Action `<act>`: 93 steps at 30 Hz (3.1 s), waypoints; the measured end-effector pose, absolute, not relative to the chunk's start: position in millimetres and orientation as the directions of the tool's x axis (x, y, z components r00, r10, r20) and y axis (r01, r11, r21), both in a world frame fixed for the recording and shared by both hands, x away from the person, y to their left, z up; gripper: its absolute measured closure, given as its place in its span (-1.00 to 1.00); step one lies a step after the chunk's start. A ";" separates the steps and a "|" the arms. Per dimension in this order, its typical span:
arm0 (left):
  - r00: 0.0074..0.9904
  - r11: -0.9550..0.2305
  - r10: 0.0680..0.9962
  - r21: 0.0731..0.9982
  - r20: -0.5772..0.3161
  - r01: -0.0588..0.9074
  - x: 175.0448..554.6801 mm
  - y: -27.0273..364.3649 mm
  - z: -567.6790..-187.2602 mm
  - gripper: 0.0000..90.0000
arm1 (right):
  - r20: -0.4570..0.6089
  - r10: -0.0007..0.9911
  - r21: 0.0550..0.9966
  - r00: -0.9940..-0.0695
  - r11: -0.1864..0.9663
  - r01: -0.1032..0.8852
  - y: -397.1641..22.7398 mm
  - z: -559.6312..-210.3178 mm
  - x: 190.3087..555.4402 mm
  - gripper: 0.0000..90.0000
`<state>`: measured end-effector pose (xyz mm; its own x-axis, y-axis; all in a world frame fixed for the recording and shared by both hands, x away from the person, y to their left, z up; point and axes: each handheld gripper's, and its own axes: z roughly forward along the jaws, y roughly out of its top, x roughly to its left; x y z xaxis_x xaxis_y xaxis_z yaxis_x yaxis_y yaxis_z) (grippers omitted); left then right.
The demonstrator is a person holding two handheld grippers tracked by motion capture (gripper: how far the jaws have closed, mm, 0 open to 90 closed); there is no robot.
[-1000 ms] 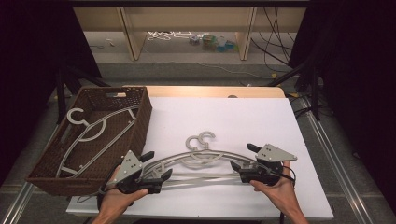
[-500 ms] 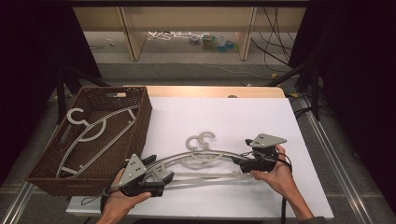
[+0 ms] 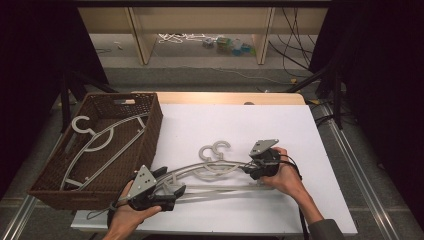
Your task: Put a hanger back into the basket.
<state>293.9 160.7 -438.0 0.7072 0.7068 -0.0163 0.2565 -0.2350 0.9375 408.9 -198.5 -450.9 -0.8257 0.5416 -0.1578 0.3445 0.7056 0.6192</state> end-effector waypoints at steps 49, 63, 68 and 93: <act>0.712 -0.296 0.701 0.923 0.036 0.245 304.1 143.5 -430.5 -0.64 | -0.339 0.312 0.562 -0.888 0.824 0.075 -201.3 -405.1 379.8 0.82; 0.744 -0.379 0.666 0.882 0.049 0.281 339.5 103.8 -409.8 -0.60 | -0.357 0.285 0.586 -0.889 0.810 0.024 -201.8 -389.4 362.6 0.82; 0.758 -0.400 0.650 0.871 0.051 0.284 345.0 93.0 -407.3 -0.58 | -0.364 0.276 0.583 -0.889 0.812 0.013 -200.7 -388.0 358.8 0.82; 0.824 -0.580 0.552 0.768 0.127 0.271 361.5 66.3 -413.7 0.21 | -0.416 0.204 0.546 -0.886 0.836 -0.063 -191.6 -385.3 353.7 0.82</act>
<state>361.5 66.3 -413.7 0.8241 0.5521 0.1265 0.2706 -0.5800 0.7683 353.7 -191.6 -385.3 -0.8862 0.2045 -0.4158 -0.0632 0.8356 0.5457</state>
